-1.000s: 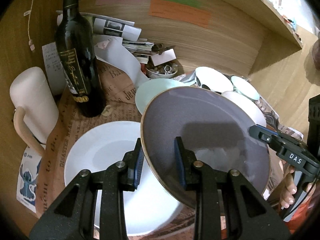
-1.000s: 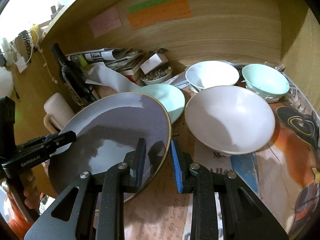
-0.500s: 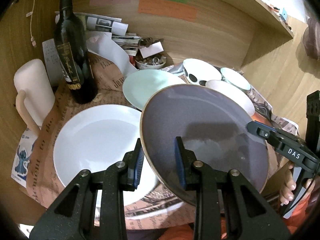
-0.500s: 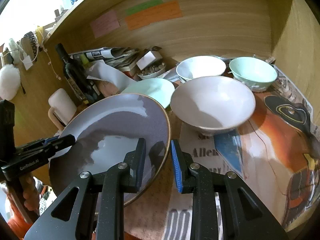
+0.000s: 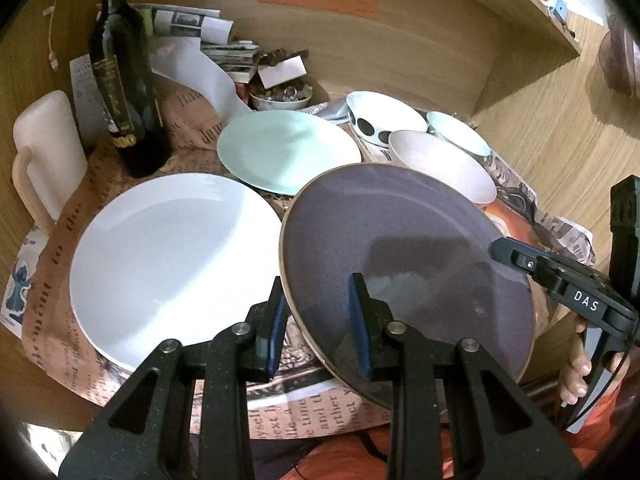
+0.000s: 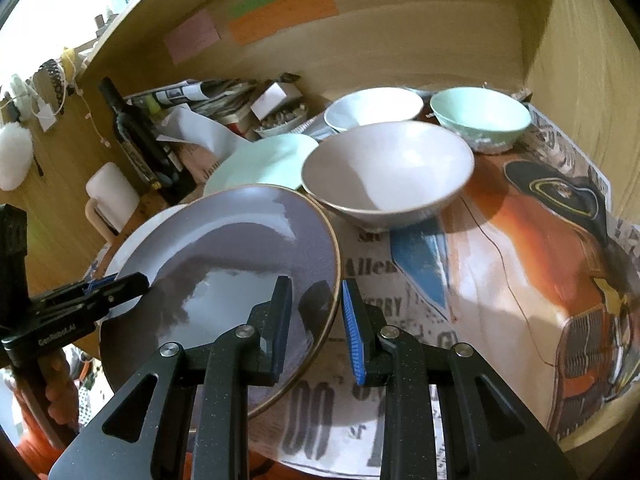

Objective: Organize plates and bowls
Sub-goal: 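Lift the dark brown plate and carry it toward the pink bowl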

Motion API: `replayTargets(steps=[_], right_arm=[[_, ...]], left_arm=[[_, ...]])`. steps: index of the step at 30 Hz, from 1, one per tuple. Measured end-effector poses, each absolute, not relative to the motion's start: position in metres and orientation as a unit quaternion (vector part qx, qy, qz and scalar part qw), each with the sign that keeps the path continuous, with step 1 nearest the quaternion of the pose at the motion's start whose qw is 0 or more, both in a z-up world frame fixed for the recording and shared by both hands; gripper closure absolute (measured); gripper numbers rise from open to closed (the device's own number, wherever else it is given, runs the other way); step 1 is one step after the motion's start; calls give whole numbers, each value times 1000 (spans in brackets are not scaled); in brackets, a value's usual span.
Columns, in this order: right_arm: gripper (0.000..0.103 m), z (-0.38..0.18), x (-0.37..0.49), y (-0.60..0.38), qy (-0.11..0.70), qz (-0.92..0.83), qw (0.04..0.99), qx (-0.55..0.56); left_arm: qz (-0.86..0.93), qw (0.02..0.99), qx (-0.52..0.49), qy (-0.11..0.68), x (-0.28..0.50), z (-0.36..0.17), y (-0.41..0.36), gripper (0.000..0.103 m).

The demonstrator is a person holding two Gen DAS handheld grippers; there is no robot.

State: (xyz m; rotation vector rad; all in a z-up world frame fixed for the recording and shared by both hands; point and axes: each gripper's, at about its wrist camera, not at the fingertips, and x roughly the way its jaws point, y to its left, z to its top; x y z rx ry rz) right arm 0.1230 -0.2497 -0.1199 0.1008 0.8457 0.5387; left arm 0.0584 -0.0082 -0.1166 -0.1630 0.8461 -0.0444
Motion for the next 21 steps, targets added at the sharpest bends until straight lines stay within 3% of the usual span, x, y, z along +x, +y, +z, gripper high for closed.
replayTargets(steps=[21], right_arm=[[80, -151, 136, -263, 447, 240, 860, 53]], left_arm=[[-23, 887, -71, 455, 79, -150, -28, 73]])
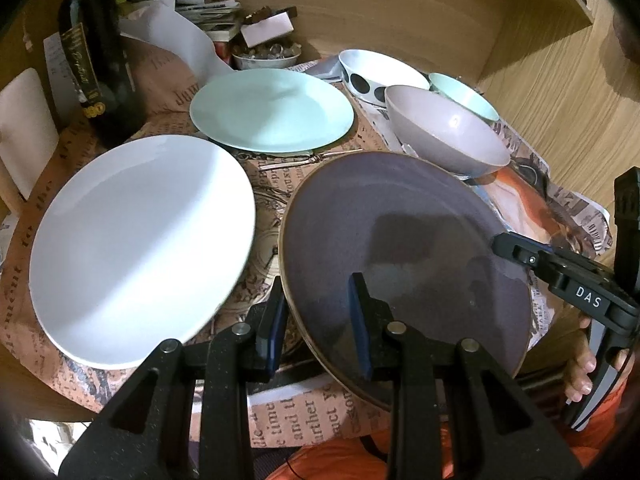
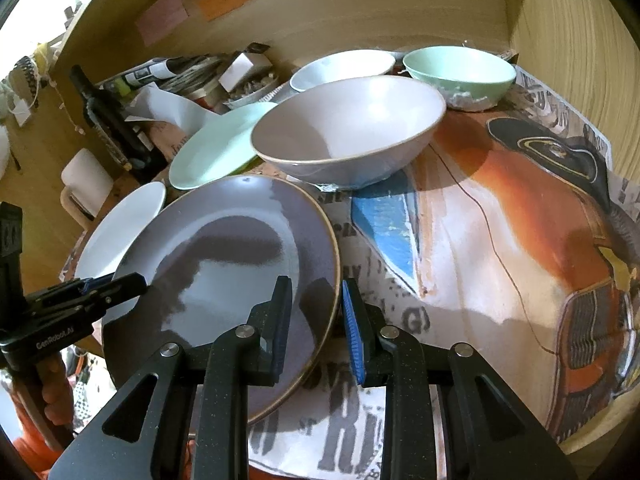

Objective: Organize plates and bowls
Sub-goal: 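Lift the dark brown plate and carry it toward the pink bowl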

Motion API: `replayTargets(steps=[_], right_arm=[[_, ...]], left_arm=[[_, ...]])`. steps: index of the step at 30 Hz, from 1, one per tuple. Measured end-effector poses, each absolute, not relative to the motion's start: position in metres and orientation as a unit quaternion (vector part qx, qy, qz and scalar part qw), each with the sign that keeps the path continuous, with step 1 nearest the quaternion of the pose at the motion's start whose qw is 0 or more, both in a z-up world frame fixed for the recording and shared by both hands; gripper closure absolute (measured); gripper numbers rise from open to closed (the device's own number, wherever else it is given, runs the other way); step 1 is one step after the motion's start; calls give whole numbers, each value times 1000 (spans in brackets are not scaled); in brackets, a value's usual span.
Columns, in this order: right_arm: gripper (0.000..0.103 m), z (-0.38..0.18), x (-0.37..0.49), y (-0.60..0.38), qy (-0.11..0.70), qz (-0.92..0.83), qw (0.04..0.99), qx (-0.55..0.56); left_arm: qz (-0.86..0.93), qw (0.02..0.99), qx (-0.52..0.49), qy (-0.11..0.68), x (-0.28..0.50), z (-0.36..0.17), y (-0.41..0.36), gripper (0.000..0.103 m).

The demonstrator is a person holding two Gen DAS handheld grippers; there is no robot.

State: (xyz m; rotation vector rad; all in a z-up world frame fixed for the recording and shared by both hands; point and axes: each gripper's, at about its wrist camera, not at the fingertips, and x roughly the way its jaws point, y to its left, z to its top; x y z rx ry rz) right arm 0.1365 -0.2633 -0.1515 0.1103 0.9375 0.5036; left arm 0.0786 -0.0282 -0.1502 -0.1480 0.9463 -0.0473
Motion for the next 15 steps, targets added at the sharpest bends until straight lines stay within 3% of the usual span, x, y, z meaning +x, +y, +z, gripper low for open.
replayTargets(steps=[15], right_arm=[[80, -153, 146, -262, 449, 235, 860, 60]], left_arm=[[-26, 883, -73, 462, 90, -158, -28, 73]])
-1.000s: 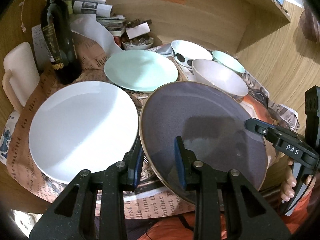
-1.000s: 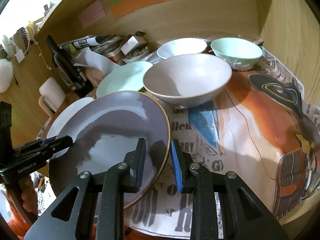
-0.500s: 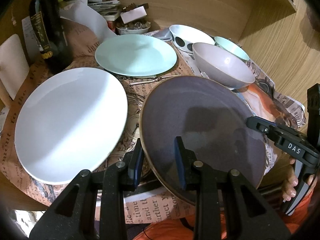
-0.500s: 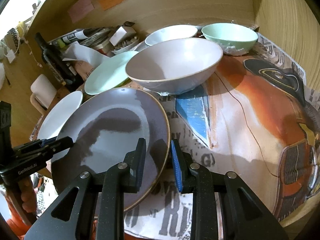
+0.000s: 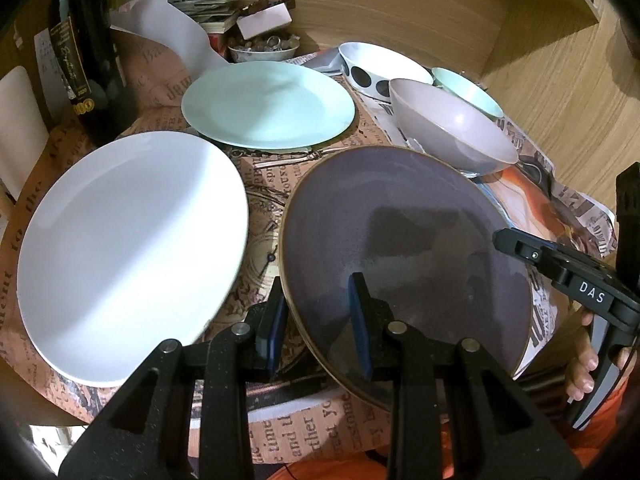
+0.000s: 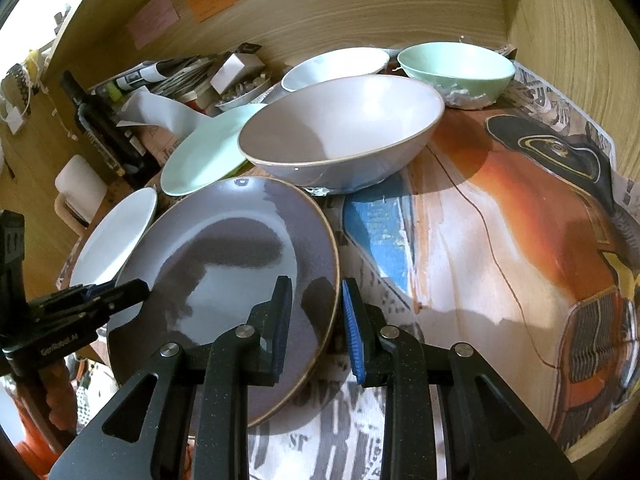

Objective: Organize plates and bowls
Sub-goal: 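Lift the dark brown plate and carry it toward the pink bowl, then lower the dark brown plate onto the table and open both grippers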

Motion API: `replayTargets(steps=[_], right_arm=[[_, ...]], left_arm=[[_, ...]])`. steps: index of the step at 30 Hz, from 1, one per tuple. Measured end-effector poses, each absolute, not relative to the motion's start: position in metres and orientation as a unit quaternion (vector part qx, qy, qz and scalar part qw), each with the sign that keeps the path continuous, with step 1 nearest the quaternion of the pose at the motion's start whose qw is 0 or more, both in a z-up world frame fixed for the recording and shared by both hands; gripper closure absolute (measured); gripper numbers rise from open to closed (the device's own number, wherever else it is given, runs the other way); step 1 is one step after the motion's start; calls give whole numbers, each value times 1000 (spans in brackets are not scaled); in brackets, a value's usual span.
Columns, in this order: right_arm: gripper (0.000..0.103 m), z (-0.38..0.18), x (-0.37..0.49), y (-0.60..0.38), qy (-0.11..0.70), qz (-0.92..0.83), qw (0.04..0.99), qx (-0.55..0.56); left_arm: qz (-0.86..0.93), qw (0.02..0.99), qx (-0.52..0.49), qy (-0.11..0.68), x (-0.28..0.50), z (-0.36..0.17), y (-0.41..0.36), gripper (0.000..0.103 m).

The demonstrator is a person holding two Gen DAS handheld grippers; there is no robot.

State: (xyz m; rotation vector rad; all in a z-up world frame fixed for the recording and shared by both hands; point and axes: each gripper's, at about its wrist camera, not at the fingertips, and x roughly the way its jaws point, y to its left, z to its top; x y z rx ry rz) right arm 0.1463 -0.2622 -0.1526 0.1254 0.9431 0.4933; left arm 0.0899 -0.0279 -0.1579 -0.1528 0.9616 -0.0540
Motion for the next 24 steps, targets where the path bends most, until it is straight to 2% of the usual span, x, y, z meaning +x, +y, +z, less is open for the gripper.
replayTargets(steps=[18, 24], right_arm=[[77, -150, 150, -258, 444, 234, 865, 28], [58, -127, 141, -257, 409, 235, 882, 18]], left_arm=[[-43, 885, -62, 460, 95, -161, -24, 73], [-40, 905, -27, 422, 83, -141, -27, 68]])
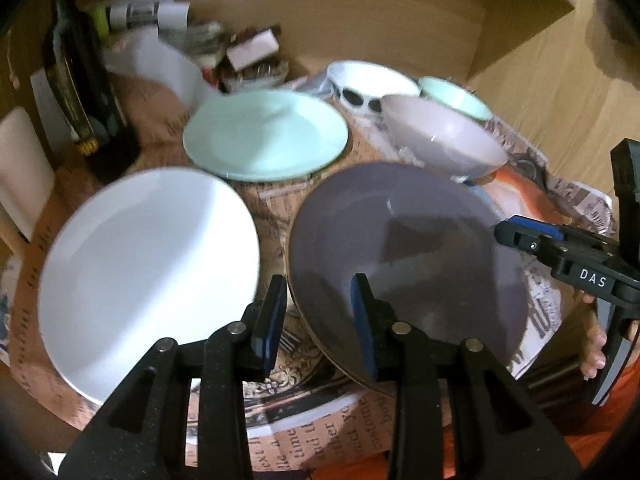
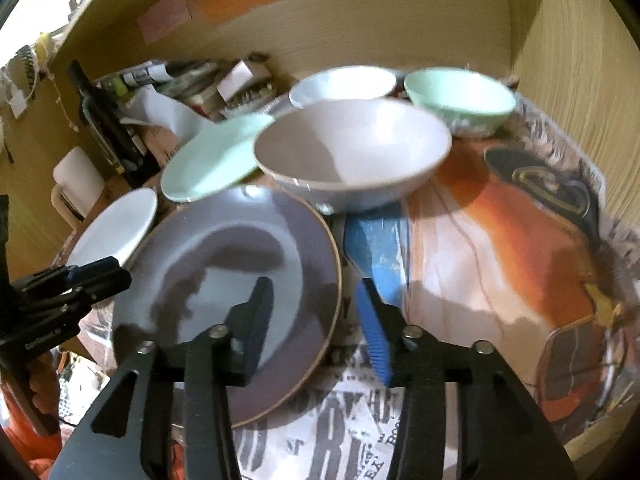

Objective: Organize plates and bowls
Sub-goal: 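Lower the dark brown plate onto the table and open both grippers, then move both grippers to the rim of the large white plate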

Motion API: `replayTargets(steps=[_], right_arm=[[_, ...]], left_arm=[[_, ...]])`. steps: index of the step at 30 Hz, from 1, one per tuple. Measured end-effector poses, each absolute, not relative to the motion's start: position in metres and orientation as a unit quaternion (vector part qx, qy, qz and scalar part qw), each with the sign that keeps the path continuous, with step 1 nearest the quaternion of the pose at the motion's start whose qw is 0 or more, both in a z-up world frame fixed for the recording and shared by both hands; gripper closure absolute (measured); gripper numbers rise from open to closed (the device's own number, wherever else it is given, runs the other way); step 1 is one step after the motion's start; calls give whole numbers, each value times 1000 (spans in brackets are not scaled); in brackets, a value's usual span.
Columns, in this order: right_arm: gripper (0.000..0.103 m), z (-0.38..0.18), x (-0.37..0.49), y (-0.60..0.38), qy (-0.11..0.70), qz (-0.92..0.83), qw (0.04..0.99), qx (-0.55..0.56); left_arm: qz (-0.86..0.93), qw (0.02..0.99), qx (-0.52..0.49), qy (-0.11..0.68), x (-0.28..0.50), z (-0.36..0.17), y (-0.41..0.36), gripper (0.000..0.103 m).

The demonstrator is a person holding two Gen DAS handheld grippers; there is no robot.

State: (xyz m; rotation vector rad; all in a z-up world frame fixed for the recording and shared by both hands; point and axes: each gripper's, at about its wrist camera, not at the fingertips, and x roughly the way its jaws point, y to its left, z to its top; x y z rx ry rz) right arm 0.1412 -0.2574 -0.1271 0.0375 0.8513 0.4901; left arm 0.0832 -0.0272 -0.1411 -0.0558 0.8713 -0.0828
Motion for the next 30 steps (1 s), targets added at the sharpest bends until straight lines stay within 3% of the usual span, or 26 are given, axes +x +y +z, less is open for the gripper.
replayTargets(steps=[4, 13, 19, 30], right_arm=[[44, -108, 136, -253, 377, 246, 892, 26], [26, -79, 132, -212, 322, 284, 903, 15], [23, -75, 136, -174, 315, 316, 895, 0], [22, -91, 149, -112, 348, 346, 870, -37]], left_arm=[[-38, 923, -19, 382, 74, -119, -24, 46], [-9, 944, -19, 329, 60, -86, 5, 21], [33, 948, -26, 316, 51, -79, 39, 16], [90, 937, -54, 333, 47, -95, 106, 14]])
